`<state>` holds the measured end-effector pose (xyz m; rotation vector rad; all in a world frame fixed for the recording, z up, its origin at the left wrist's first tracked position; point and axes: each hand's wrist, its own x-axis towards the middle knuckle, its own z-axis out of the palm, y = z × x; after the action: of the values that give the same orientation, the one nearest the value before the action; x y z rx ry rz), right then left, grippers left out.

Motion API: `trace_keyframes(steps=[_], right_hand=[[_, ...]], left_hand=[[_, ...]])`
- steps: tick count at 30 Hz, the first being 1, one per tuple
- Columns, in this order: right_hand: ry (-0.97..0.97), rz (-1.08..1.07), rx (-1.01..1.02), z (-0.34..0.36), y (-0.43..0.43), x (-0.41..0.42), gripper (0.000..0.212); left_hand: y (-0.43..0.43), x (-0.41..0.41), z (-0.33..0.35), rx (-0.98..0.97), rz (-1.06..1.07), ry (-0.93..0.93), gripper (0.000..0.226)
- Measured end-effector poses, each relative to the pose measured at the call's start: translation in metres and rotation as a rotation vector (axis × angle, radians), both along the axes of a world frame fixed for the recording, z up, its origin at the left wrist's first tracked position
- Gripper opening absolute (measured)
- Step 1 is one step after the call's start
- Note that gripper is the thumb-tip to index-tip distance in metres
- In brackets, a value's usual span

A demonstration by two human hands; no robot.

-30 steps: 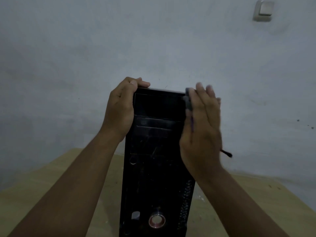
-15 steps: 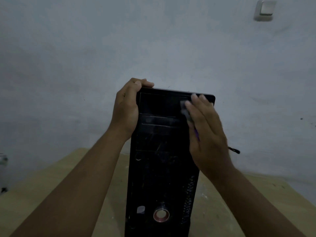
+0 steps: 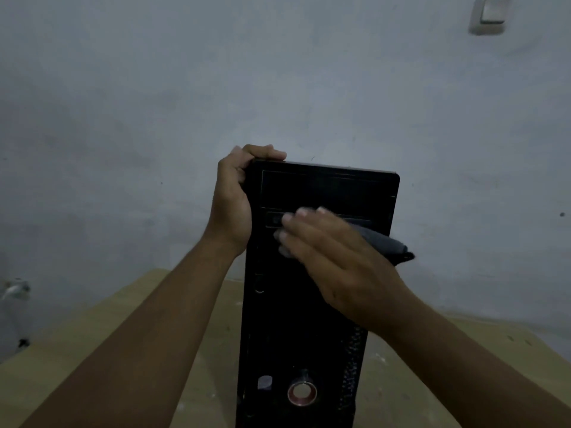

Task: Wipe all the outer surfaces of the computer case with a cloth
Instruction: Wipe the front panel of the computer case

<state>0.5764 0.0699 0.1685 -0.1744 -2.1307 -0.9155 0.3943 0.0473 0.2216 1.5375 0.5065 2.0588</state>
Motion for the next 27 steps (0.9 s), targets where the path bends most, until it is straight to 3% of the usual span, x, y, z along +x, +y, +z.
trace_keyframes(steps=[5,7,9,14,21,24,27], right_hand=[[0.463,0.013,-0.111,0.021,-0.014,-0.049,0.036],[0.523,-0.014,-0.119,0.025,-0.019,-0.071,0.042],[0.47,-0.034,-0.096,0.024,-0.02,-0.079,0.046],[0.206,-0.016,-0.015,0.012,-0.011,-0.043,0.038],[0.624,0.005,-0.163,0.035,-0.024,-0.069,0.028],[0.524,-0.018,-0.046,0.032,-0.022,-0.081,0.029],[0.339,-0.016,0.039,0.02,-0.016,-0.067,0.03]], left_hand=[[0.0,-0.003,-0.001,0.007,-0.143,-0.026,0.057],[-0.001,-0.006,-0.002,-0.002,-0.248,-0.033,0.059],[-0.001,-0.009,-0.002,-0.021,-0.255,-0.031,0.064],[-0.001,-0.014,-0.001,-0.031,-0.048,0.063,0.071],[0.004,-0.013,-0.002,-0.011,-0.236,-0.01,0.065],[0.005,-0.015,-0.002,-0.007,-0.258,-0.002,0.066],[0.006,-0.017,-0.002,0.021,-0.115,0.048,0.068]])
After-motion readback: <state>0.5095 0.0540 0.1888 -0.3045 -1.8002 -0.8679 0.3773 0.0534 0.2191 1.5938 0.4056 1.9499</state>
